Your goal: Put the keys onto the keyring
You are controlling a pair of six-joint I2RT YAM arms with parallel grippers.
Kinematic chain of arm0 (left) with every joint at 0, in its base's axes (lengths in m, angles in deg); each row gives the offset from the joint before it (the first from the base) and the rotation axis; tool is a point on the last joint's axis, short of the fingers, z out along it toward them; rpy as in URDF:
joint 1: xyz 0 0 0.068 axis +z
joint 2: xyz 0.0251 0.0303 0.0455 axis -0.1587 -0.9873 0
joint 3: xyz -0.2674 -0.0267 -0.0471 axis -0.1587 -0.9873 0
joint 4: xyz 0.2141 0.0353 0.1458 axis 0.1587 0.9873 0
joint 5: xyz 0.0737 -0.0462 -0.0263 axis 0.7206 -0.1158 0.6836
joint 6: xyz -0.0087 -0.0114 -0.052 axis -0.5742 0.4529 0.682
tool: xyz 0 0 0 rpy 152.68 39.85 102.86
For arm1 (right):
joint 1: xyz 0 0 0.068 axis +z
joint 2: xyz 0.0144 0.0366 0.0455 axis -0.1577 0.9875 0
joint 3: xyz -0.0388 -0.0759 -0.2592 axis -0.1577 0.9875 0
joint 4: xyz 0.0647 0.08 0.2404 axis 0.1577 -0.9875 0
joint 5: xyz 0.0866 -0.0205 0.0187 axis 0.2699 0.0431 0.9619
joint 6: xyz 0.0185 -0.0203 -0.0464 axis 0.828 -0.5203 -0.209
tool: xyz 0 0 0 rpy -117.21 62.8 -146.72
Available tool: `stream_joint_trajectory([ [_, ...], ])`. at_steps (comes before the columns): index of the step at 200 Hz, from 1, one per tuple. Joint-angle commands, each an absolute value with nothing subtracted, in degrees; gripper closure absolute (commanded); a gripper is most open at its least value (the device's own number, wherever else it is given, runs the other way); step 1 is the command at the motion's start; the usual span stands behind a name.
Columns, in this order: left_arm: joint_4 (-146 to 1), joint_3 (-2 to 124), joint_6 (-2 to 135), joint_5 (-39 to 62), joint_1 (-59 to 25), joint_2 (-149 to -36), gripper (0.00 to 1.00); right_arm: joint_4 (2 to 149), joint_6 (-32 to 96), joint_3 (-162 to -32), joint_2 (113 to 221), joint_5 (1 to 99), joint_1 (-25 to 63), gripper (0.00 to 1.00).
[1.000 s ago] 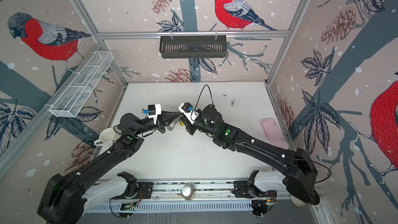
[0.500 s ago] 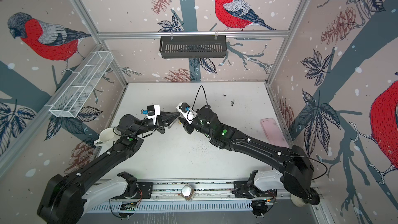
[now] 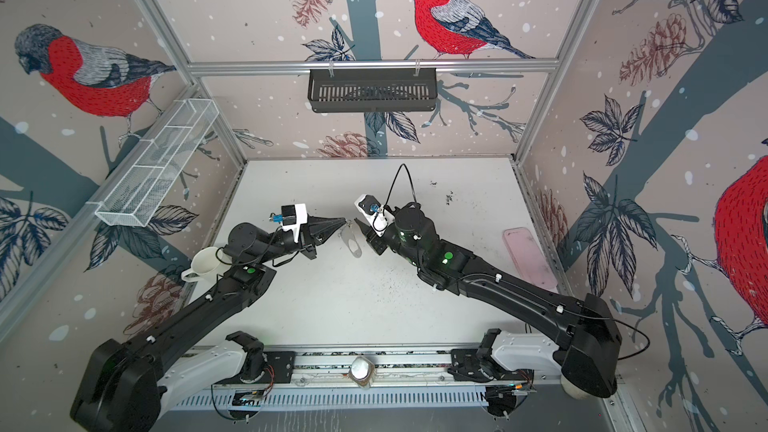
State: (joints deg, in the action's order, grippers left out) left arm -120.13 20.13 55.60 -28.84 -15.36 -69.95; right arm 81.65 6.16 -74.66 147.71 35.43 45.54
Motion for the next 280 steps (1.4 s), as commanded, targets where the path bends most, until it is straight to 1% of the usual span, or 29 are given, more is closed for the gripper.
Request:
stream_joint_trajectory([
  [1, -123.4, 20.1, 55.9, -29.5, -15.2, -69.6, 1.00, 81.6, 3.7, -73.9, 145.8, 40.0, 45.3, 0.57],
  [46, -124.0, 20.0, 56.2, -29.6, -15.1, -69.9, 1.00, 82.3, 2.3, -71.6, 143.4, 49.4, 45.2, 0.57],
  [101, -124.6, 19.9, 56.8, -30.0, -15.1, -70.0, 1.00, 83.1, 2.9, -72.5, 146.1, 51.7, 45.3, 0.54],
  [126, -125.2, 19.6, 57.2, -30.1, -15.1, -70.0, 1.00, 84.5, 2.8, -73.0, 147.4, 53.0, 45.2, 0.54],
  [154, -125.4, 19.6, 57.3, -30.1, -15.1, -69.8, 1.00, 85.6, 2.9, -73.9, 148.9, 52.2, 45.2, 0.55],
  [174, -125.5, 19.5, 57.3, -30.0, -15.1, -69.8, 1.00, 85.5, 2.8, -74.5, 150.0, 52.2, 45.1, 0.60],
  [203, -125.2, 19.3, 57.1, -30.0, -15.0, -69.6, 1.00, 85.4, 2.8, -74.7, 150.2, 51.7, 45.0, 0.77],
  [218, -125.1, 19.2, 57.0, -30.0, -14.9, -69.5, 1.00, 84.9, 2.7, -74.6, 149.8, 51.5, 44.9, 0.85],
  [254, -124.9, 18.8, 56.8, -29.8, -14.7, -68.9, 1.00, 83.9, 2.5, -74.3, 148.7, 50.4, 44.9, 0.93],
  [280, -124.2, 18.6, 56.4, -29.5, -14.5, -68.5, 1.00, 83.7, 2.2, -74.2, 147.7, 49.5, 44.9, 0.97],
])
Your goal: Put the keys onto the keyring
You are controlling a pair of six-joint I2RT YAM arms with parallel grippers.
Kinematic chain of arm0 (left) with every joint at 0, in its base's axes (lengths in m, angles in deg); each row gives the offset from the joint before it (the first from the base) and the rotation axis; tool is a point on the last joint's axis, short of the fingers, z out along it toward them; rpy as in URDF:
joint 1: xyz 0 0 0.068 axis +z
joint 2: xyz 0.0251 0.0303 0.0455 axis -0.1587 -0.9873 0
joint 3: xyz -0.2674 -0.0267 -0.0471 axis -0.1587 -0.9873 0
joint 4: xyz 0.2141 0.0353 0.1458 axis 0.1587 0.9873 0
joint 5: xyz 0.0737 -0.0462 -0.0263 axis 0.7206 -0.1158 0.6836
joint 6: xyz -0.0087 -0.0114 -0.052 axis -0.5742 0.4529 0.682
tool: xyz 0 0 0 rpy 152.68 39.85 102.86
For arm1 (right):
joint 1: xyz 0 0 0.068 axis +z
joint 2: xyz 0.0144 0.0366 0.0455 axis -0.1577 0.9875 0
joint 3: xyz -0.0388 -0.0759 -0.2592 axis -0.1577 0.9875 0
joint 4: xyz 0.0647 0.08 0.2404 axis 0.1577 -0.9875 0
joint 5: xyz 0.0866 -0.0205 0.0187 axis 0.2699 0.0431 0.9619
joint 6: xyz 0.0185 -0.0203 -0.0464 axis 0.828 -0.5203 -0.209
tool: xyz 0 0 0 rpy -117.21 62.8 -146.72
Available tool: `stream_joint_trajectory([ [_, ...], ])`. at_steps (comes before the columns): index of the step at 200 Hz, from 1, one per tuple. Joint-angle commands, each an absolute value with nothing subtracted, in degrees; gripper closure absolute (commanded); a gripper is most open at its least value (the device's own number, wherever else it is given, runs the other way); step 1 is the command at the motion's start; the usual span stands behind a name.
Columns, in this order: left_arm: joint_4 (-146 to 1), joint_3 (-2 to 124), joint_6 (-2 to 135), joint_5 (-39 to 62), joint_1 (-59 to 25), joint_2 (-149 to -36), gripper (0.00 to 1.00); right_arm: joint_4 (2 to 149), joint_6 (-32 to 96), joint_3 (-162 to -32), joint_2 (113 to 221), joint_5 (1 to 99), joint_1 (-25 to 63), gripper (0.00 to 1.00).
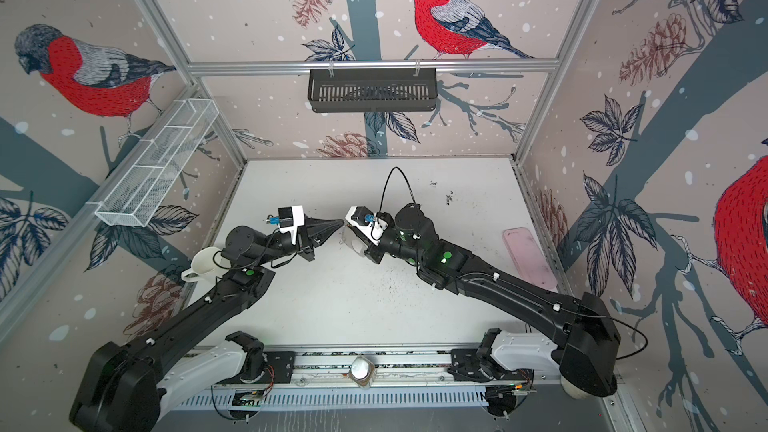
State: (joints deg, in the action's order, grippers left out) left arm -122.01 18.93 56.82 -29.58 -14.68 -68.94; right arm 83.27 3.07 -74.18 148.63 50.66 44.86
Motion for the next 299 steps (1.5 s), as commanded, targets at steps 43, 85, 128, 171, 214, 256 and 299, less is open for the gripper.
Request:
stream_joint_trajectory([
  [43, -123.8, 18.5, 56.5, -29.4, -14.5, -68.4, 1.00, 84.7, 2.4, -74.2, 146.3, 47.4, 44.9, 0.99],
  [85, -121.4, 19.6, 55.6, -30.0, -14.5, -69.5, 1.00, 86.2, 2.6, -75.0, 145.9, 46.1, 44.8, 1.00],
  [128, -120.6, 19.9, 54.9, -29.4, -14.5, -70.3, 1.00, 87.2, 2.3, -75.4, 145.2, 46.9, 45.0, 1.00],
  [171, -120.7, 20.3, 55.3, -28.0, -14.5, -71.7, 0.86, 88.5, 1.9, -75.7, 144.1, 47.2, 45.1, 1.00],
  [214, -122.1, 20.7, 57.4, -25.0, -14.5, -73.1, 0.62, 88.4, 2.0, -76.9, 144.7, 44.4, 45.0, 1.00],
  [256, -124.9, 17.9, 57.9, -17.8, -14.7, -71.0, 0.55, 88.6, 2.7, -78.2, 145.4, 40.9, 45.1, 1.00],
  [299, -126.4, 14.4, 56.3, -10.8, -16.8, -69.1, 0.53, 89.7, 4.0, -79.2, 146.3, 37.1, 44.9, 1.00],
])
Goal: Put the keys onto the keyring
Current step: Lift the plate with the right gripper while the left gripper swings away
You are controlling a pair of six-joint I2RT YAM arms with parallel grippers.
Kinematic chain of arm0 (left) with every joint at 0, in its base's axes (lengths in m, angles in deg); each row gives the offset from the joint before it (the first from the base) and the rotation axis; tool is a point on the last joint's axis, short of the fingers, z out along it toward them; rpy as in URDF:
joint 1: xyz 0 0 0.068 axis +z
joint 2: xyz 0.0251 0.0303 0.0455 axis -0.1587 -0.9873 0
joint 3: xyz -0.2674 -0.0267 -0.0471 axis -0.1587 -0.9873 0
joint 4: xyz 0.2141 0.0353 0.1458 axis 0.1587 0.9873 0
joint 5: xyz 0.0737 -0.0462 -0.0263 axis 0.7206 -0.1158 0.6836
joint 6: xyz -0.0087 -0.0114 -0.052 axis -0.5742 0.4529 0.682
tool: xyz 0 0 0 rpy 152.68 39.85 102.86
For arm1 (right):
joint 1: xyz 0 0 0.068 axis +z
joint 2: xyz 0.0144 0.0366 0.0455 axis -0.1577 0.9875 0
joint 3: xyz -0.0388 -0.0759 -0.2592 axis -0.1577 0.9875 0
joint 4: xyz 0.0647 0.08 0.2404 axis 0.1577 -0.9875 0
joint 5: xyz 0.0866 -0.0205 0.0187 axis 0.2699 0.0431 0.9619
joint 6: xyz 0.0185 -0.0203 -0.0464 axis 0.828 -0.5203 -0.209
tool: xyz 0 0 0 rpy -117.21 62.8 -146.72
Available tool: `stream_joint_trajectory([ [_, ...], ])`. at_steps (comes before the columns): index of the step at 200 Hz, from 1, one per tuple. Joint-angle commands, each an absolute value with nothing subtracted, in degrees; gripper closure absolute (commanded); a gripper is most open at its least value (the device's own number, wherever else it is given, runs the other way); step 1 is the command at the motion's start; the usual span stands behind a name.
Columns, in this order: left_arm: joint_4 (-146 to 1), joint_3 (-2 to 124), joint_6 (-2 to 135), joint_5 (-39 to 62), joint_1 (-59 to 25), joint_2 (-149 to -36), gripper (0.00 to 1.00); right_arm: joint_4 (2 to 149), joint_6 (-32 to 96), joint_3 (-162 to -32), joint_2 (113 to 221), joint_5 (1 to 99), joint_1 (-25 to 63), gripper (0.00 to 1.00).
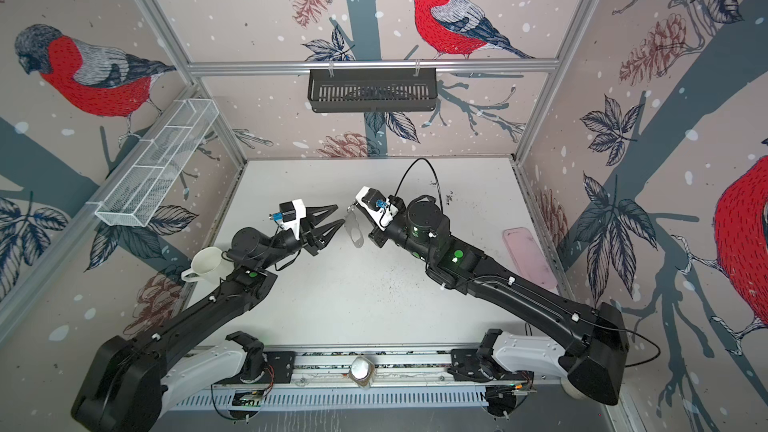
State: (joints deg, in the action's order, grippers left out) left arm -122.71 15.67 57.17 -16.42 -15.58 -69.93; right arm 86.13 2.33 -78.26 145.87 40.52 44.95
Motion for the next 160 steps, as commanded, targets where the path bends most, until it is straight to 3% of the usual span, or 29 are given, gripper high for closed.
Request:
stream_joint_trajectory([
  [1, -126.4, 14.3, 56.2, -10.6, -16.9, -69.0, 0.53, 89.8, 4.0, -79.2, 146.3, 37.0, 45.0, 1.00],
  [39, -125.0, 11.9, 51.6, -0.2, -22.8, -67.7, 0.51, 91.4, 5.0, -80.1, 147.4, 34.7, 45.0, 1.00],
  [160, -136.0, 8.0, 51.4, 10.5, -30.3, -71.8, 0.42, 92.4, 9.6, -83.5, 150.0, 28.9, 45.1, 1.00],
])
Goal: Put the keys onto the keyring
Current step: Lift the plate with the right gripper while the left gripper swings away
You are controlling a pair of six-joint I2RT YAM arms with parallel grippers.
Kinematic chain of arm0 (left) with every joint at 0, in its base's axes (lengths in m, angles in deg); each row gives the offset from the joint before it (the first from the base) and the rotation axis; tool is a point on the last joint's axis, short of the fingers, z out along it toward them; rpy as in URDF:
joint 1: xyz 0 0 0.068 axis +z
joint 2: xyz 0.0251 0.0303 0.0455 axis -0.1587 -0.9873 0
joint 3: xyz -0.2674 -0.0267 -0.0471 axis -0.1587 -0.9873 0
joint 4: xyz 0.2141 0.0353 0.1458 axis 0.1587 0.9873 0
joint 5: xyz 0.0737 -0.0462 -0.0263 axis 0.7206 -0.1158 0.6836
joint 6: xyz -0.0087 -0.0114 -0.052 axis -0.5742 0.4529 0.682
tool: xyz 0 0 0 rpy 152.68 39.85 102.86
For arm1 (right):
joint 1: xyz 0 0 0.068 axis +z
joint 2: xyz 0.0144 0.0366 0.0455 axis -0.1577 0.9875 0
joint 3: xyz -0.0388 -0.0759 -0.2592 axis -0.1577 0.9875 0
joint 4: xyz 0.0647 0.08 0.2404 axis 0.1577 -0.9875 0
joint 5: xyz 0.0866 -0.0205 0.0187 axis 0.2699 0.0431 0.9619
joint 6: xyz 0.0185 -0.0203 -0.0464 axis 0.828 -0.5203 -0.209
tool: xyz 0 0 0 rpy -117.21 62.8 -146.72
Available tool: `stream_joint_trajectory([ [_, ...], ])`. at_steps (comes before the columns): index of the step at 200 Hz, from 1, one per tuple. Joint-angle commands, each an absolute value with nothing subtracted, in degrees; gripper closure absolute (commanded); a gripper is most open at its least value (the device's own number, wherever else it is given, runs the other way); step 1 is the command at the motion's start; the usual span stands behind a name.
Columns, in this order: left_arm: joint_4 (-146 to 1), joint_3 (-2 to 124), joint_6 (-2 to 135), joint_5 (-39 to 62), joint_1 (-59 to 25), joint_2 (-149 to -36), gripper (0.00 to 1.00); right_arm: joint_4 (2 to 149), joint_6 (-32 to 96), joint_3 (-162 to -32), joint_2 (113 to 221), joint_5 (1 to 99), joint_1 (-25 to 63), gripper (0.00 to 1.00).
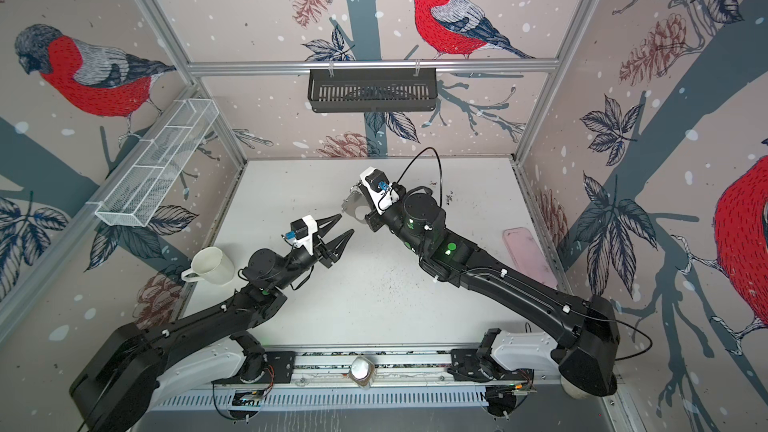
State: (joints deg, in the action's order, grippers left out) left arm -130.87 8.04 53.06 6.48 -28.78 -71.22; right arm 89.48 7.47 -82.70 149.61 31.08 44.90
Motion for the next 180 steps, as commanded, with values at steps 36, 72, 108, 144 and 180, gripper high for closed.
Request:
stream_joint_trajectory([
  [36, -138.7, 8.4, 47.6, 17.5, -34.4, -74.2, 0.42, 93.3, 11.1, -84.2, 150.6, 25.8, 45.2, 1.00],
  [72, -145.0, 7.9, 45.6, 22.5, -37.4, -77.7, 0.42, 94.4, 12.2, -84.8, 151.7, 22.6, 45.6, 1.00],
  [108, -150.0, 8.8, 40.7, 29.5, -41.5, -82.5, 0.41, 95.3, 12.6, -85.1, 152.7, 20.9, 46.4, 1.00],
  [144, -156.7, 10.7, 34.2, 37.3, -46.0, -88.3, 0.41, 96.1, 12.7, -85.4, 153.3, 18.8, 47.0, 1.00],
  [180, -161.0, 12.2, 33.2, 43.4, -47.0, -92.0, 0.41, 96.6, 13.0, -85.2, 153.2, 18.3, 47.6, 1.00],
])
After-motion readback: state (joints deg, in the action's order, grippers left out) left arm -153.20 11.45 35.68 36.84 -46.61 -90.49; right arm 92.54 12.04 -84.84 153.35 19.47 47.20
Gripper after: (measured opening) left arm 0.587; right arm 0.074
